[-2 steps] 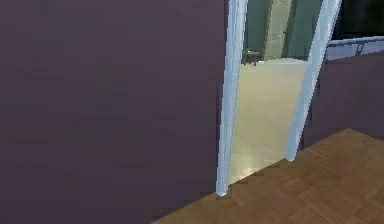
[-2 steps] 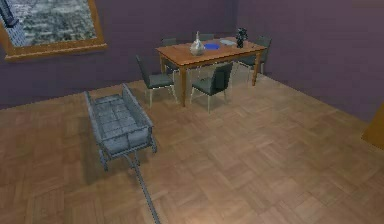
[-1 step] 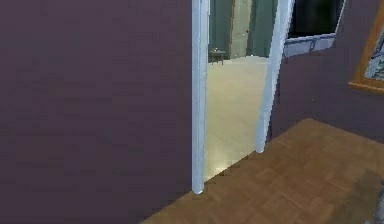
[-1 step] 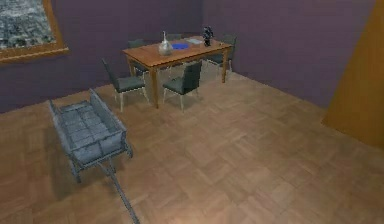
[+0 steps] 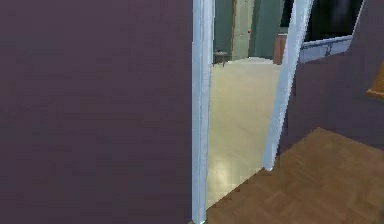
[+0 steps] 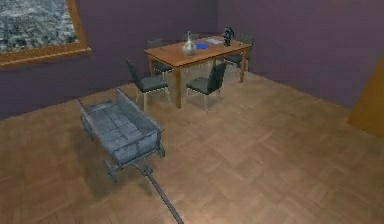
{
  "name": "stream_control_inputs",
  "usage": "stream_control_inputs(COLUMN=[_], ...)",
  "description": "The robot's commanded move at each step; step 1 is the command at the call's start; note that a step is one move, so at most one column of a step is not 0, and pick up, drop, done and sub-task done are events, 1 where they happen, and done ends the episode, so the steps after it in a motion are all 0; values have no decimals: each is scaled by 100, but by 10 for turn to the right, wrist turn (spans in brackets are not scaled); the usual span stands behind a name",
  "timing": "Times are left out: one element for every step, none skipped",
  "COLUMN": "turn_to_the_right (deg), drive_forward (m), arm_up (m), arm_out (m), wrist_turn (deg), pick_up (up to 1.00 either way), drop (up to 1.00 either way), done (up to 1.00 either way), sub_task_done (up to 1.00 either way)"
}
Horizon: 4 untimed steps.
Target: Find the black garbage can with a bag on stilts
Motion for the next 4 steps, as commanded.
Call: stream_control_inputs(turn_to_the_right=[90,0,330,0], drive_forward=[0,10,0,95], arm_up=[0,0,0,0], arm_out=[0,0,0,0], wrist_turn=[0,0,0,0], pick_up=[0,0,0,0], drop=[0,0,0,0], done=[0,0,0,0], sub_task_done=[0,0,0,0])
